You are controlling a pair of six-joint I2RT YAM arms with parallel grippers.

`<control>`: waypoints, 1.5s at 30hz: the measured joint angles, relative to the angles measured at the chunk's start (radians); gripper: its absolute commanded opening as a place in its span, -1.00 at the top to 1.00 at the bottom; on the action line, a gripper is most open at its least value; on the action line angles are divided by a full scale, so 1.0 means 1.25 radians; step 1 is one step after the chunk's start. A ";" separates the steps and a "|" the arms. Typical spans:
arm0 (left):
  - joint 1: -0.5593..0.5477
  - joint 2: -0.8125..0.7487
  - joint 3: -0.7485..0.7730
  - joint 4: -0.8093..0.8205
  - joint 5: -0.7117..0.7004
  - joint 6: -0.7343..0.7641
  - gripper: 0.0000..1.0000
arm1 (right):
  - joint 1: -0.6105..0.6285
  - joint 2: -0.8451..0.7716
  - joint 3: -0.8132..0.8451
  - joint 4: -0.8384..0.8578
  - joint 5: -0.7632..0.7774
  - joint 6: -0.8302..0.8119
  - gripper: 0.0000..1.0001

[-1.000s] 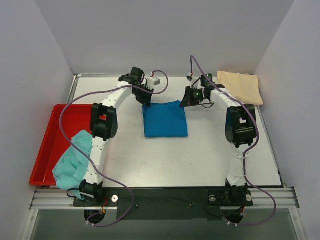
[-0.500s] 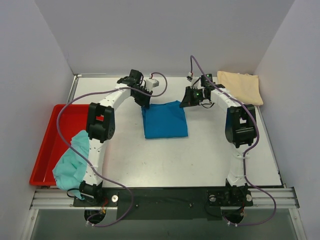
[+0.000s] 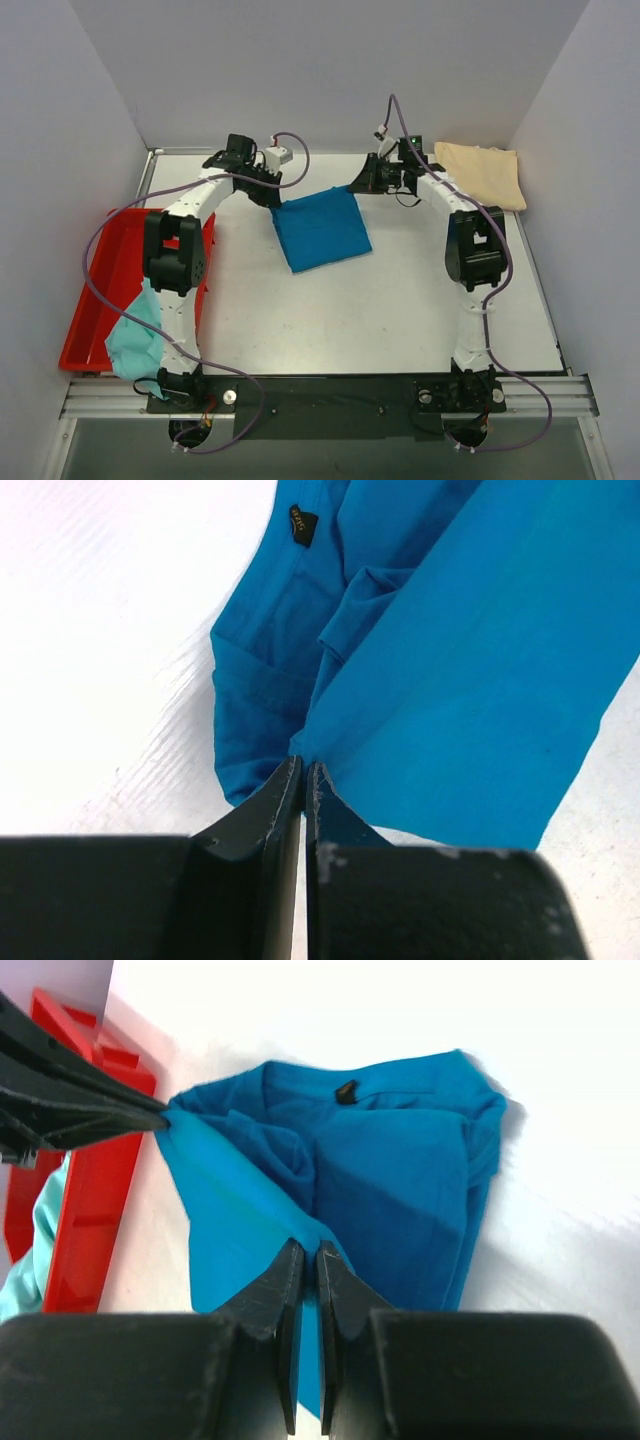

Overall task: Fold and stack the t-shirts
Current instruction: Put the neatly folded tshirt into the corner of the board with the right arm

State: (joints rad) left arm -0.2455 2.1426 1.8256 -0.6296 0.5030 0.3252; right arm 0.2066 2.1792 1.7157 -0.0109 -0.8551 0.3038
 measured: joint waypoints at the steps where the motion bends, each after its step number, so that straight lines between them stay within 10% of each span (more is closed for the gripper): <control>1: 0.010 0.004 -0.005 0.000 0.002 -0.002 1.00 | 0.003 0.016 0.016 0.009 0.005 0.013 0.90; 5: 0.031 0.051 0.016 -0.005 0.009 -0.004 1.00 | 0.012 0.087 0.065 0.021 0.053 0.065 0.23; 11: 0.032 0.151 0.060 -0.010 -0.011 -0.020 1.00 | 0.015 0.179 0.126 -0.049 0.125 0.083 -0.18; 23: 0.037 0.180 0.122 -0.019 -0.051 -0.031 0.95 | -0.013 0.133 0.089 -0.147 0.126 0.055 -0.22; 29: 0.037 0.186 0.134 -0.030 -0.059 -0.035 0.85 | 0.020 0.207 0.166 -0.169 0.035 0.132 -0.14; 31: 0.037 0.186 0.136 -0.032 -0.061 -0.035 0.78 | 0.032 0.233 0.191 -0.168 -0.002 0.159 0.03; 35: 0.038 0.187 0.137 -0.034 -0.067 -0.035 0.71 | 0.041 0.276 0.209 -0.144 -0.072 0.215 1.00; 38: 0.039 0.186 0.142 -0.038 -0.072 -0.034 0.57 | 0.040 0.284 0.179 -0.120 -0.090 0.265 1.00; 40: 0.041 0.187 0.148 -0.041 -0.075 -0.031 0.20 | 0.035 0.284 0.172 -0.110 -0.099 0.288 1.00; 41: 0.042 0.187 0.150 -0.042 -0.077 -0.029 -0.46 | 0.033 0.284 0.172 -0.104 -0.099 0.294 1.00; 42: 0.042 0.187 0.154 -0.044 -0.079 -0.026 -0.69 | 0.031 0.284 0.172 -0.099 -0.100 0.296 1.00; 45: 0.047 0.186 0.169 -0.061 -0.081 -0.019 -0.70 | 0.023 0.279 0.172 -0.109 -0.093 0.280 1.00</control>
State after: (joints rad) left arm -0.1867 2.3756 2.0365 -0.7059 0.4011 0.3012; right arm 0.2348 2.5278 1.9301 -0.1467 -0.9718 0.6540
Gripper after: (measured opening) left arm 0.822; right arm 0.046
